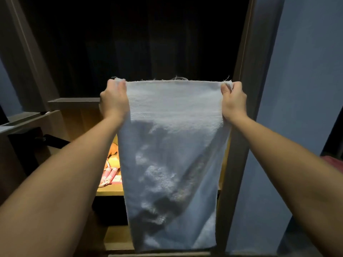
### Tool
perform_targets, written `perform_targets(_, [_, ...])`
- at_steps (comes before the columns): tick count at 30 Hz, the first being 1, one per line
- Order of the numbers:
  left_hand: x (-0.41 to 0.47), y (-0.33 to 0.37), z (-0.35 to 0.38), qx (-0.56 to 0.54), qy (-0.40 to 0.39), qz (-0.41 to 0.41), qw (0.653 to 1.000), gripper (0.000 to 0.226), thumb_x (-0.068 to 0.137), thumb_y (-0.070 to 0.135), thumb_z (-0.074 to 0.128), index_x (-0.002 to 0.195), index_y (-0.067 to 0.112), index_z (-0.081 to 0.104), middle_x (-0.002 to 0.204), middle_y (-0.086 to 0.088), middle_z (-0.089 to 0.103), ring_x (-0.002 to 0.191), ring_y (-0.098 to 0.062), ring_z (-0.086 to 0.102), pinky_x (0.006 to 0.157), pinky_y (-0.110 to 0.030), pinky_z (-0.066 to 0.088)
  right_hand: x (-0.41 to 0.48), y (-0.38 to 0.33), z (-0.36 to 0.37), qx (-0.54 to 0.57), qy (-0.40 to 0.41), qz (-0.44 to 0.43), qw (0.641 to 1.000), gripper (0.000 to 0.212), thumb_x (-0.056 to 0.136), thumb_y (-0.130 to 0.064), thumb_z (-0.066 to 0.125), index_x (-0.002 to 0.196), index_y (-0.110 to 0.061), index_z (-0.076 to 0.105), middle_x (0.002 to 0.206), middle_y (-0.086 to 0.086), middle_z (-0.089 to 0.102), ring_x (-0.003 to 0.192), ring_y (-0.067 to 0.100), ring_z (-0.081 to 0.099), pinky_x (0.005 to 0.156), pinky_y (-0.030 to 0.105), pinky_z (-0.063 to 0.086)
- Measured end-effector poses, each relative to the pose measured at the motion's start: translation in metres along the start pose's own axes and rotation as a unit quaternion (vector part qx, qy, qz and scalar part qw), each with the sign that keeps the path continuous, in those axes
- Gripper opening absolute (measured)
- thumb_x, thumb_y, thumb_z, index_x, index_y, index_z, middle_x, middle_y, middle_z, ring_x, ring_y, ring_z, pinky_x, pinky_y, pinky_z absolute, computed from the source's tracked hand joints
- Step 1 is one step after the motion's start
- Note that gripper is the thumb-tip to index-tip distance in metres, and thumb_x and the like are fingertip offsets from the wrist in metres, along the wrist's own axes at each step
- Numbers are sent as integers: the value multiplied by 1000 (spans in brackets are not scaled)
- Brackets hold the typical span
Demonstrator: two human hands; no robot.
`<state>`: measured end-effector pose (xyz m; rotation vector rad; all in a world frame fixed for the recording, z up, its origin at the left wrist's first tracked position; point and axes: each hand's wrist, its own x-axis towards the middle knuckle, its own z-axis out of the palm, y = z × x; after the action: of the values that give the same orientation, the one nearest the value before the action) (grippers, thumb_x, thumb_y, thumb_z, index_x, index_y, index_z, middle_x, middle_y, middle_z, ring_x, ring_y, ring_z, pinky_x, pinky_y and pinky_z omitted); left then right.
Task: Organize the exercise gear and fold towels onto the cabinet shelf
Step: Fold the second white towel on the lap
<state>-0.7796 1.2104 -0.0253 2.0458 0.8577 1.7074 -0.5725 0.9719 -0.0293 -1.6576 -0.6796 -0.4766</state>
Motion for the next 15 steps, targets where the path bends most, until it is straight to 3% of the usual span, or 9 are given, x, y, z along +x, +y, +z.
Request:
perform_targets(4, [17, 0, 3, -15, -13, 5, 1000, 43, 101, 49, 34, 103, 11, 53, 88, -3, 57, 80, -22, 57, 63, -33, 44, 16, -2, 0, -1, 6, -7, 1000, 22, 102, -38, 43, 97, -16, 43, 84, -10, 49, 71, 0, 45, 52, 11, 33])
perform_targets(8, [16, 1, 4, -63, 12, 30, 998, 39, 102, 46, 35, 94, 10, 50, 77, 2, 52, 68, -17, 50, 57, -27, 40, 10, -11, 4, 48, 58, -69, 995, 22, 102, -33, 45, 93, -13, 40, 75, -11, 46, 63, 1, 44, 50, 7, 33])
perform_targets(11, [8, 6, 10, -52, -27, 53, 997, 38, 102, 44, 37, 94, 8, 49, 75, 1, 52, 67, -20, 50, 54, -31, 37, 1, -10, 12, 70, 44, -75, 994, 20, 102, -32, 46, 94, -14, 42, 77, -12, 48, 64, -6, 49, 53, 7, 36])
perform_targets(15, [17, 5, 11, -80, 17, 38, 996, 36, 103, 41, 38, 91, 9, 48, 70, 6, 48, 61, -11, 46, 51, -27, 32, 13, -15, 9, 78, 51, -104, 990, 23, 101, -35, 46, 95, -13, 43, 79, -12, 49, 64, -11, 48, 54, 6, 36])
